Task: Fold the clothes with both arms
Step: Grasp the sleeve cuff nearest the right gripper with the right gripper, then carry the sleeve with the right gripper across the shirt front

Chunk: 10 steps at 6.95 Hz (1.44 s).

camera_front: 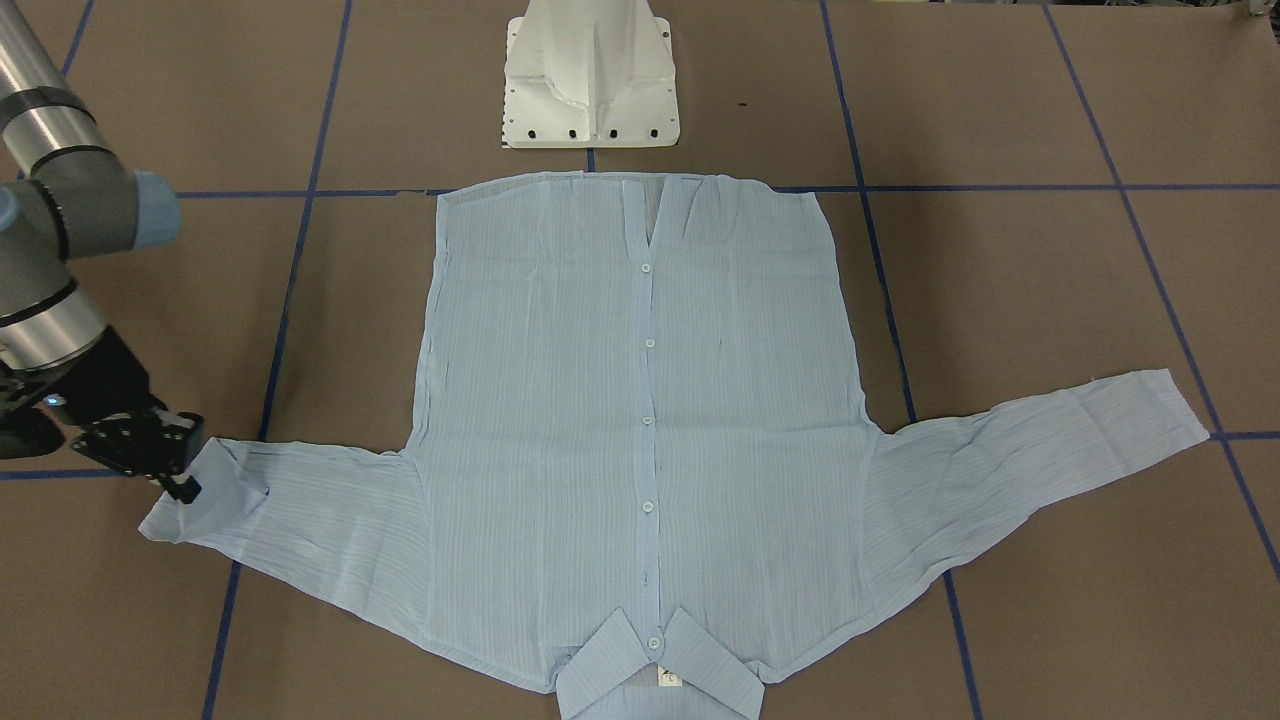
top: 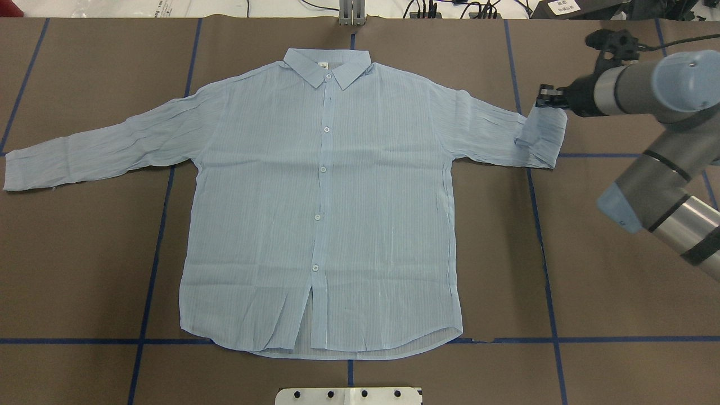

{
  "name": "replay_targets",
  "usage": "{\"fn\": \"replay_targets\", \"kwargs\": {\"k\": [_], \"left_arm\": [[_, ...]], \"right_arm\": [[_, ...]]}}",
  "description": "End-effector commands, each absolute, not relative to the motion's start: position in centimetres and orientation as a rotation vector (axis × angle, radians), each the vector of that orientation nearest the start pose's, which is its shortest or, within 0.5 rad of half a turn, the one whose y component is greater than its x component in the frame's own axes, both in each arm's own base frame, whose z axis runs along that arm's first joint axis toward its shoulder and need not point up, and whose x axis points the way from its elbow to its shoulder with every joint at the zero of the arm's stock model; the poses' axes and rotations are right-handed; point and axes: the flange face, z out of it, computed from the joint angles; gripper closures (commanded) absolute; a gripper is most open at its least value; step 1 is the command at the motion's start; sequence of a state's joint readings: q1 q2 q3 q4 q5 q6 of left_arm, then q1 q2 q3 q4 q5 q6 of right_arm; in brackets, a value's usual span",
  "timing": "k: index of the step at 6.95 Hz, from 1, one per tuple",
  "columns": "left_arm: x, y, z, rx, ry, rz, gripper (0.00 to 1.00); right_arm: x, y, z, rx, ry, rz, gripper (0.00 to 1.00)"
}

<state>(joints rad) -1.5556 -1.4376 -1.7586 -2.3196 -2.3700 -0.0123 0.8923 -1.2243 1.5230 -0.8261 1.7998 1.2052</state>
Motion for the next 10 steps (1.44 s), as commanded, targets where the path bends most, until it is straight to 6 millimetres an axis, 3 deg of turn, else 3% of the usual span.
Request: {"fn": "replay_targets", "kwargs": {"k": [1, 2, 3, 5, 7, 8, 10], "left_arm": [[-5.5, -45.5, 53.8, 0.751, 0.765, 0.324, 0.00], [-5.5, -45.5, 53.9, 0.749, 0.765, 0.324, 0.00], [-5.6, -45.5, 53.9, 0.750, 0.765, 0.322, 0.00], [-5.6, -45.4, 54.2, 0.744, 0.765, 0.320, 0.00], [-5.6, -45.3, 54.2, 0.745, 0.766, 0.319, 0.00], [-5.6, -45.3, 54.3, 0.743, 0.766, 0.318, 0.00], [-5.6, -45.2, 54.6, 0.736, 0.767, 0.315, 0.00]], "right_arm": [[-44.2, -56.7, 27.7, 0.449, -0.921, 0.499, 1.00], [-47.1, -56.1, 21.4, 0.449, -0.940, 0.526, 1.00], [-49.6, -54.3, 17.5, 0.499, -0.978, 0.532, 1.00], [-52.7, -51.9, 12.5, 0.538, -1.026, 0.513, 1.00], [-58.2, -49.3, 6.8, 0.517, -1.076, 0.449, 1.00], [-62.2, -48.4, 6.2, 0.540, -1.038, 0.446, 1.00], [-65.7, -48.0, 4.6, 0.541, -1.028, 0.451, 1.00]]}}
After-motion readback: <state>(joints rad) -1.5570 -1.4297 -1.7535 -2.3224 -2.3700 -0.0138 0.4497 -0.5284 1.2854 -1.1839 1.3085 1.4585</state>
